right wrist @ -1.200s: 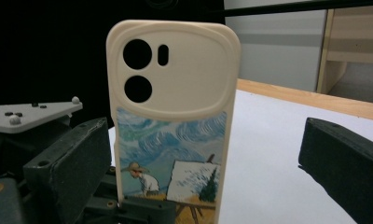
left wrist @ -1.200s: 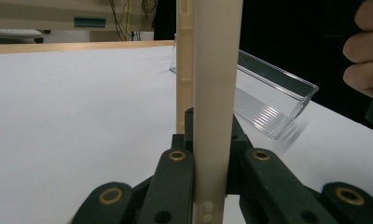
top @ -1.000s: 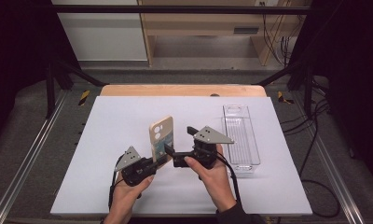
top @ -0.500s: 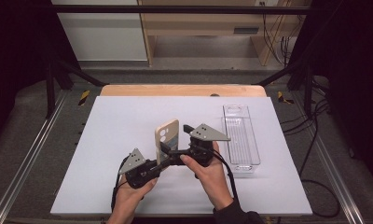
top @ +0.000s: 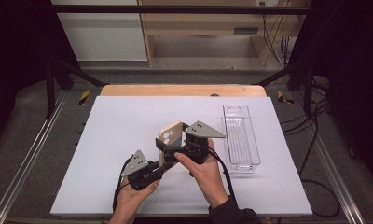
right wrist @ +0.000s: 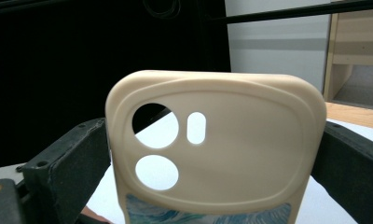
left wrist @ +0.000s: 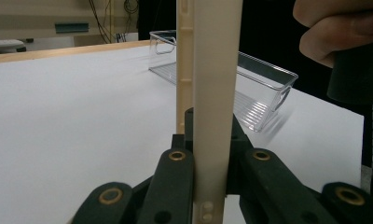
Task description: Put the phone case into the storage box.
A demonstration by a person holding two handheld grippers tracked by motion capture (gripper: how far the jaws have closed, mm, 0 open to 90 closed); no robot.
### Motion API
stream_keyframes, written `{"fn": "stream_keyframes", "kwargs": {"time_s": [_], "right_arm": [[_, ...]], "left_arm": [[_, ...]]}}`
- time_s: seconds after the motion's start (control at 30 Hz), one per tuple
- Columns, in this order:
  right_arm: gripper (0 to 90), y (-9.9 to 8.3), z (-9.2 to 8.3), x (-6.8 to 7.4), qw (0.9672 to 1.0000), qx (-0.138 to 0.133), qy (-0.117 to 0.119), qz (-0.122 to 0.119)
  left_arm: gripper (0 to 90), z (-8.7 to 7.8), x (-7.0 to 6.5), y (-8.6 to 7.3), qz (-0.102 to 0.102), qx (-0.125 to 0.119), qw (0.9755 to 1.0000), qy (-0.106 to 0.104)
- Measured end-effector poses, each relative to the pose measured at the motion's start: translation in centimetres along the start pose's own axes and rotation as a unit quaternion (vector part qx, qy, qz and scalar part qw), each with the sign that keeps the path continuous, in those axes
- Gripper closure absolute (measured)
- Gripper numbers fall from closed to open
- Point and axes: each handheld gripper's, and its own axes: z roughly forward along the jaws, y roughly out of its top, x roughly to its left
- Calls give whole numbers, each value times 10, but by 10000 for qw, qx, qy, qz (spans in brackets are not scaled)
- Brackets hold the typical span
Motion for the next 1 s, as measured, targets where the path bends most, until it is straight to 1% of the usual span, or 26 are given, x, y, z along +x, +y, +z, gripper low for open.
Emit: {"fn": "stream_keyframes", "kwargs": {"time_s": [0.13,0.27,0.53,0.63,0.9,1.0], "right_arm": [[23,0,3,0,9999,-51,-100,54],[25,0,6,1,9999,-42,-121,51],[35,-1,8,2,9999,16,-116,70],[42,-2,9,2,9999,34,-109,64],[92,-2,9,2,9999,17,-71,74],[99,-1,8,2,9999,35,-74,81]], "left_arm": [[847,0,0,0,0,-1,10000,-1],[847,0,1,0,2,-14,10000,2],[847,-1,0,0,32,-12,10000,12],[847,-1,1,0,7,-30,10000,27],[847,-1,1,-1,18,-6,10000,34],[847,-1,2,-1,23,5,10000,44]]}}
